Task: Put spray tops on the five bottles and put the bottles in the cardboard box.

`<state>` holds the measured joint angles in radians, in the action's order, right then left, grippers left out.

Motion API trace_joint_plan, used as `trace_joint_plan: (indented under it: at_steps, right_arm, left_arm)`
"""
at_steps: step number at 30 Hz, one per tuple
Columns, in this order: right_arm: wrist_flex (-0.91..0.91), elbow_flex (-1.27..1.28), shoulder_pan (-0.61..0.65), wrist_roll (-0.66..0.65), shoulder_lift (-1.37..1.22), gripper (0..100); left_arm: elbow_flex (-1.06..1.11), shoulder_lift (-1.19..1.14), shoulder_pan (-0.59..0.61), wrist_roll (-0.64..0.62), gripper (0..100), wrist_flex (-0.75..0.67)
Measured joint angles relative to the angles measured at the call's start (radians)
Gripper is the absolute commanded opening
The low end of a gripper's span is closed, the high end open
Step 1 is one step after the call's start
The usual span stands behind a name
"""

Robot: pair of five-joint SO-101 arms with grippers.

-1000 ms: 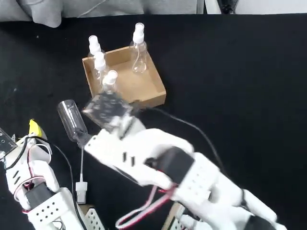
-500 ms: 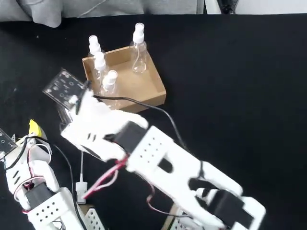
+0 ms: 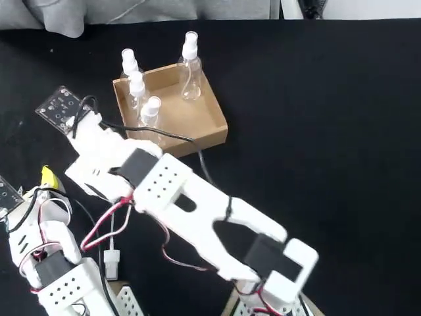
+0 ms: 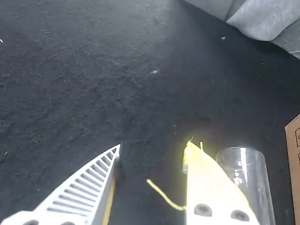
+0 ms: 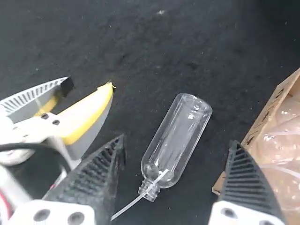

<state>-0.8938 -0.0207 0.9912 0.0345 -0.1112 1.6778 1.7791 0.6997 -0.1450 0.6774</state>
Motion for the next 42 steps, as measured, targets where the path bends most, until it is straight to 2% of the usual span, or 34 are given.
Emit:
trace_joint_plan:
  at_steps: [11,37,42]
  right_arm:
    - [-0.144,-0.265,0.0,0.0,-0.256,28.6]
    - [-0.15,-0.516,-0.014,0.0,-0.651,28.5]
    - [-0.153,-0.523,-0.028,0.002,-0.684,17.0]
  left_arm:
    - [0.0,0.0,0.0,0.0,20,0.0]
    - [0.0,0.0,0.052,0.0,20,0.0]
    - [0.0,0.0,0.052,0.0,20,0.0]
